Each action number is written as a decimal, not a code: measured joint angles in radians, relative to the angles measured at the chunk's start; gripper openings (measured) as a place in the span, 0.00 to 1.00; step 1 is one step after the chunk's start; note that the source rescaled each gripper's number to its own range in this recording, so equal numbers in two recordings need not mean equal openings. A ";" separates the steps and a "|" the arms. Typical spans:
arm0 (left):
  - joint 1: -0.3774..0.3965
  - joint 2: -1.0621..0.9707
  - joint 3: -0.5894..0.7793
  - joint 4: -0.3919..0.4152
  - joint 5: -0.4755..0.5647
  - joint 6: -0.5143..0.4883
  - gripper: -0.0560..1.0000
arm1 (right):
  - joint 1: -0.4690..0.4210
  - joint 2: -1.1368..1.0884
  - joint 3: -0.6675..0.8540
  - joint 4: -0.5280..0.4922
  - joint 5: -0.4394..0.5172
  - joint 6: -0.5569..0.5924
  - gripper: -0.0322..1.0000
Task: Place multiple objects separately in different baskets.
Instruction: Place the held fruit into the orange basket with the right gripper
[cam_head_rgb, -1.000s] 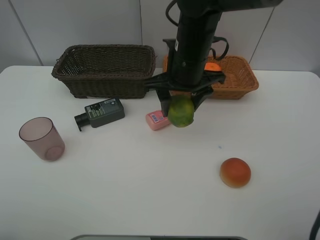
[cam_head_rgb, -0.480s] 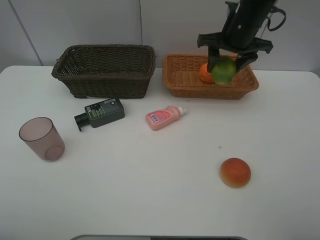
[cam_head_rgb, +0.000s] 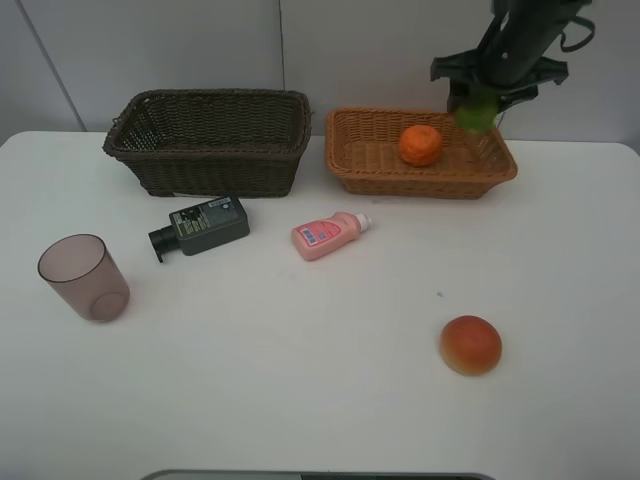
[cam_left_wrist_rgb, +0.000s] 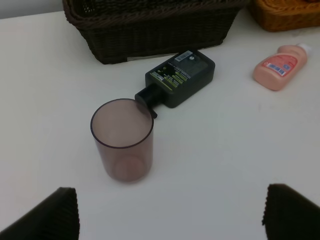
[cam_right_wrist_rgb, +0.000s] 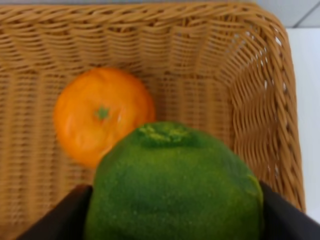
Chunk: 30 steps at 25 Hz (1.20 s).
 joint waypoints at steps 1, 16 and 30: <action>0.000 0.000 0.000 0.000 0.000 0.000 0.99 | -0.002 0.015 0.000 -0.004 -0.019 0.000 0.22; 0.000 0.000 0.000 0.000 0.000 0.000 0.99 | -0.003 0.199 0.000 -0.099 -0.139 0.067 0.22; 0.000 0.000 0.000 0.000 0.000 0.000 0.99 | -0.003 0.199 0.000 -0.102 -0.150 0.075 0.83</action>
